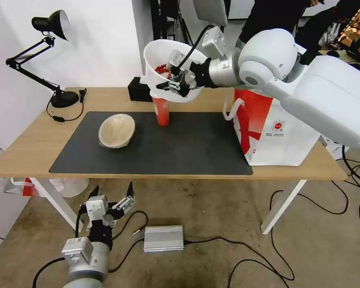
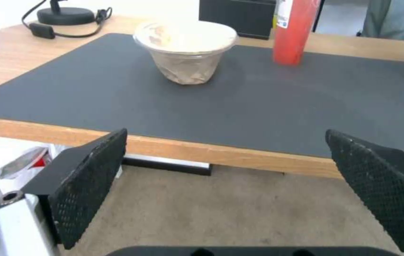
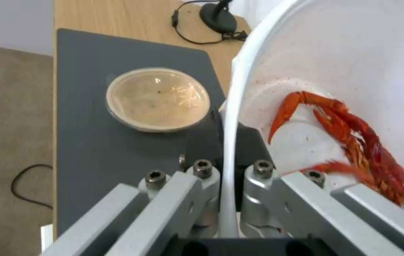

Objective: Pick up the trash from the table and place it into the takeout bag.

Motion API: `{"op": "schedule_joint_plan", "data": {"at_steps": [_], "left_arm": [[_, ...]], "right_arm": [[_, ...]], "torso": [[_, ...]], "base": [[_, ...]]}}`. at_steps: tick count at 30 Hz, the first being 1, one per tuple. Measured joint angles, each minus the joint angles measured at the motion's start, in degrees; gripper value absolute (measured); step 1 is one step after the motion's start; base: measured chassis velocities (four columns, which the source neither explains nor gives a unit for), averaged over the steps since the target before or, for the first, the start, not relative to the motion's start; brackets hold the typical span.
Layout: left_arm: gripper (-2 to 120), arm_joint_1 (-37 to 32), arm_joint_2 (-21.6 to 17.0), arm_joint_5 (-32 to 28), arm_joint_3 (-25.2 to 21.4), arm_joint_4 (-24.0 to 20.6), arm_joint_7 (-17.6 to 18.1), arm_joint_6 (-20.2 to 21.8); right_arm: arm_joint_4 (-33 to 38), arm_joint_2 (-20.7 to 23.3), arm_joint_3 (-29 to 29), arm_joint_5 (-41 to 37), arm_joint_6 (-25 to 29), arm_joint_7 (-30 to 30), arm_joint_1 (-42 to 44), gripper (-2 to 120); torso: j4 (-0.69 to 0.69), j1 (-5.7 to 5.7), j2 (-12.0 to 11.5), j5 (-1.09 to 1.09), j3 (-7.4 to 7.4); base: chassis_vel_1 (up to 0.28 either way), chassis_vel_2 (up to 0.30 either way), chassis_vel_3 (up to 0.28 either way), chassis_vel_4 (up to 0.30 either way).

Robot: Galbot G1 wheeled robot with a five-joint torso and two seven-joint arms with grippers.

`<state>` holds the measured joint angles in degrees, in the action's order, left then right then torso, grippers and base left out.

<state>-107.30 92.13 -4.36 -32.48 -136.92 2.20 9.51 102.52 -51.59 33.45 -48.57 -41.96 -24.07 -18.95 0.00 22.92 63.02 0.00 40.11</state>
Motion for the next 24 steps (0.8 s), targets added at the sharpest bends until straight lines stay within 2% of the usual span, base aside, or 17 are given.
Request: {"op": "schedule_joint_plan", "data": {"at_steps": [7, 20, 24], "left_arm": [[102, 0.00, 0.00, 0.05, 0.02, 0.15, 0.00, -0.06], [96, 0.29, 0.00, 0.07, 0.21, 0.66, 0.00, -0.09], [100, 0.32, 0.00, 0.05, 0.26, 0.73, 0.00, -0.09]], "right_arm": [[0.27, 0.94, 0.00, 0.09, 0.00, -0.11, 0.47, 0], [0.89, 4.18, -0.39, 0.13, 0.04, -0.59, 0.71, 0], [0.91, 4.80, -0.61, 0.12, 0.05, -0.64, 0.71, 0]], "torso": [[0.00, 0.00, 0.00, 0.00, 0.00], [-0.01, 0.00, 0.00, 0.00, 0.00], [0.00, 0.00, 0.00, 0.00, 0.00]], "base": [[0.000, 0.000, 0.000, 0.000], [0.000, 0.000, 0.000, 0.000], [0.000, 0.000, 0.000, 0.000]]}}
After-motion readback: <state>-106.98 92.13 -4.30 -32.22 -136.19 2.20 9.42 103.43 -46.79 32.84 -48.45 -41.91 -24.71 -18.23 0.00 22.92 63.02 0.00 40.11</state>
